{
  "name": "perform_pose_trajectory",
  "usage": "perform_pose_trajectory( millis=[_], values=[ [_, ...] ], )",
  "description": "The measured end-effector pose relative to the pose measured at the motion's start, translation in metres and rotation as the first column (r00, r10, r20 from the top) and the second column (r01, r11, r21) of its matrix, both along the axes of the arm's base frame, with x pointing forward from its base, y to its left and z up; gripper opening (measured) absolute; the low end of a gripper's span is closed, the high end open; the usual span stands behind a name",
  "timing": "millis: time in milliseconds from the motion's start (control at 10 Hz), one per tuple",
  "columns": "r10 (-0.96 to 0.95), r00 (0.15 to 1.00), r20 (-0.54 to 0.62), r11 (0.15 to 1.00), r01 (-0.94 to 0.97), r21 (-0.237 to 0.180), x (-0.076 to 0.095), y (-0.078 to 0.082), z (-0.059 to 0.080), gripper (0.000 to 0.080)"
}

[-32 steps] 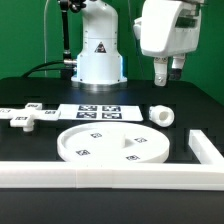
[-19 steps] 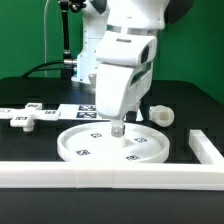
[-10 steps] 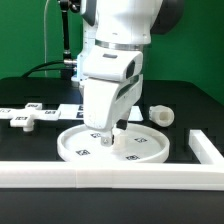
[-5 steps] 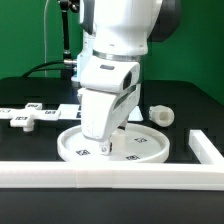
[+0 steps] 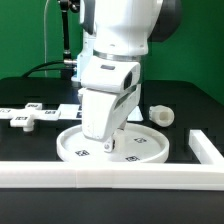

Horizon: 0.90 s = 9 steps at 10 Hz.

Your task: Assemble round table

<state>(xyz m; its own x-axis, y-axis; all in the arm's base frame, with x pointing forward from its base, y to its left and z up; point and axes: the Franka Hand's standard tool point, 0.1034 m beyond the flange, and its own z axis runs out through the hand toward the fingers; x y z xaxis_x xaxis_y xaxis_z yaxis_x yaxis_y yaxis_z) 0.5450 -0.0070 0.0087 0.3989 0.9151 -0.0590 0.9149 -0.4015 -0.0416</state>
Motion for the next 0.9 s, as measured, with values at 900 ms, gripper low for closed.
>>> perform_pose_trajectory(
  millis=[900],
  values=[
    [0.031,0.999,0.006,0.999,-0.031,0.015,0.006,0.046,0.000,0.0409]
  ],
)
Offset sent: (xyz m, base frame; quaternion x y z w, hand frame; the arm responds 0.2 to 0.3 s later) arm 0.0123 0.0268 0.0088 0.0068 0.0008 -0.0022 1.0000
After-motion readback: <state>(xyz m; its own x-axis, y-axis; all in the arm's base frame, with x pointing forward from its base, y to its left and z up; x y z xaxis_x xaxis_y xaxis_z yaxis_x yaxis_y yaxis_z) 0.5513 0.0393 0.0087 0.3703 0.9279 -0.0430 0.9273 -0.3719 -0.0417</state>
